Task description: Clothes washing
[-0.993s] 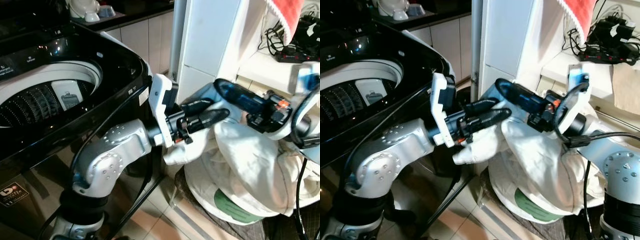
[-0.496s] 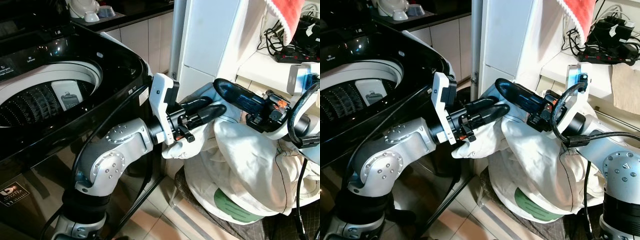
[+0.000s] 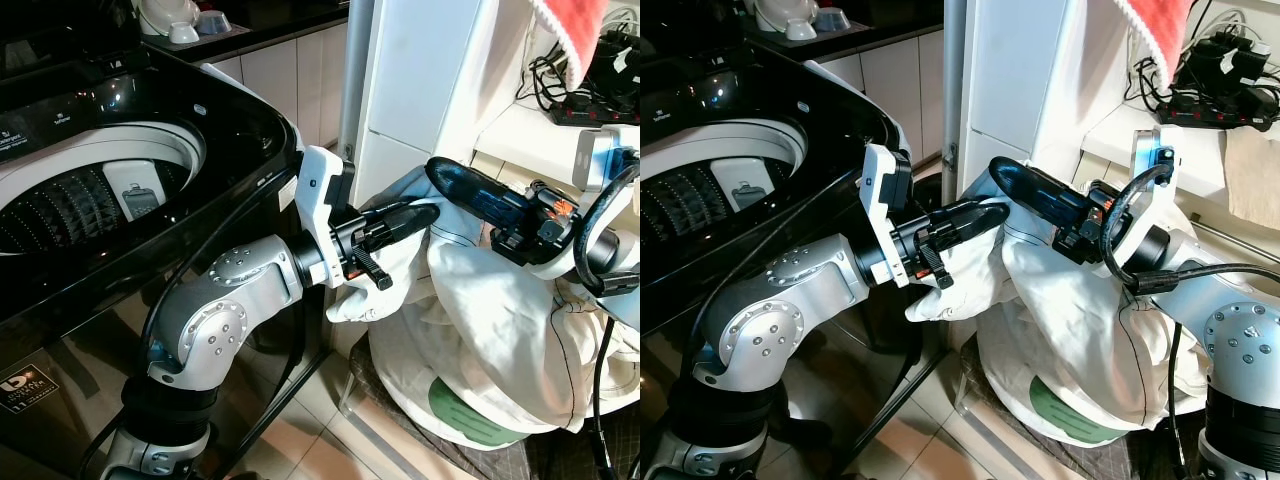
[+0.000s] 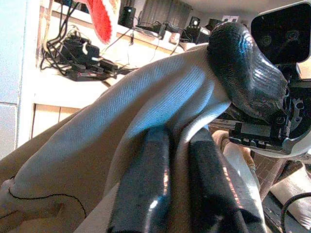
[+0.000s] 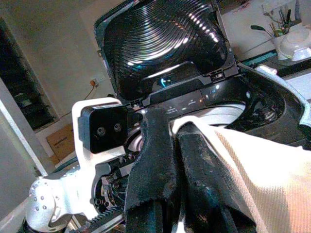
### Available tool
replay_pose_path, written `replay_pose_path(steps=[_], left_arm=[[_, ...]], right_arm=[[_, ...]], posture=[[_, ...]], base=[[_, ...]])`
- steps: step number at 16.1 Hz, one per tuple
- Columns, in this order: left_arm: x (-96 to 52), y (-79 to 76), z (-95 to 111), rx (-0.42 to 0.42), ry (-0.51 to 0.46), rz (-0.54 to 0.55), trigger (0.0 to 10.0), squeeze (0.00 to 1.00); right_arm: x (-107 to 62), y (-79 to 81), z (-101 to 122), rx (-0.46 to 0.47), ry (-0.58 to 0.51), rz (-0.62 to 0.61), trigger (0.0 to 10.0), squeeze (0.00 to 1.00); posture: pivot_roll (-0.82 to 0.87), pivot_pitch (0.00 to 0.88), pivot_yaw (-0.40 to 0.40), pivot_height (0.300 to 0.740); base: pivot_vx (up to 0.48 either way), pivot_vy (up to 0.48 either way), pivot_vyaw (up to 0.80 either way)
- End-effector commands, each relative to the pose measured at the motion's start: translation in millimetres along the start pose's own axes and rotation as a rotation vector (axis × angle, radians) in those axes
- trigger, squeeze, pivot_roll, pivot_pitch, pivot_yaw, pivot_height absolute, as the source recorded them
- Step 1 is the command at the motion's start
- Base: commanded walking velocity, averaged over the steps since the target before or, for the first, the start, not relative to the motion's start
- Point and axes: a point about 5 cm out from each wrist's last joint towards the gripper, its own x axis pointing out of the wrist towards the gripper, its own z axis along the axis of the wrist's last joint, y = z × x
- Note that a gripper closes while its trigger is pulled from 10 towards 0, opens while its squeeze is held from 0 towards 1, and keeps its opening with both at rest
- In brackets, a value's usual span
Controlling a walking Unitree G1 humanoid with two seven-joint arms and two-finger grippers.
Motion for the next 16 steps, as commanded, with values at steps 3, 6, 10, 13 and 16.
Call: replay_pose_path(steps=[3, 6, 10, 13, 16], left_arm=[[-0.7, 8.8, 2, 0.016, -0.012, 0.054, 0.0, 0.00], [-1.9, 21.4, 13, 0.029, -0.093, 0.152, 0.0, 0.00], [-6.9, 36.2, 30, 0.037, -0.182, 0.254, 0.0, 0.00], [-19.7, 55.4, 83, 0.214, -0.321, 0.349, 0.0, 0.00], [-41.9, 73.7, 154, 0.361, -0.465, 0.449, 0.0, 0.00]], right_arm=[[3.6, 7.0, 8, -0.043, -0.027, 0.034, 0.0, 0.00], [3.6, 0.4, 9, -0.077, -0.023, -0.033, 10.0, 0.00], [2.4, 9.8, 14, -0.075, -0.051, 0.039, 10.0, 1.00], [-0.5, 14.2, 9, -0.086, -0.035, 0.062, 10.0, 0.00], [-1.0, 10.9, 6, -0.083, -0.032, 0.044, 10.0, 0.00]], posture=[[-0.03, 0.000, -0.013, 0.740], [-0.03, 0.000, -0.011, 0.740], [-0.03, 0.000, -0.009, 0.740], [-0.03, 0.000, -0.007, 0.740], [-0.01, 0.000, -0.009, 0.740]], base=[[0.000, 0.000, 0.00], [0.000, 0.000, 0.00], [0.000, 0.000, 0.00], [0.000, 0.000, 0.00], [0.000, 0.000, 0.00]])
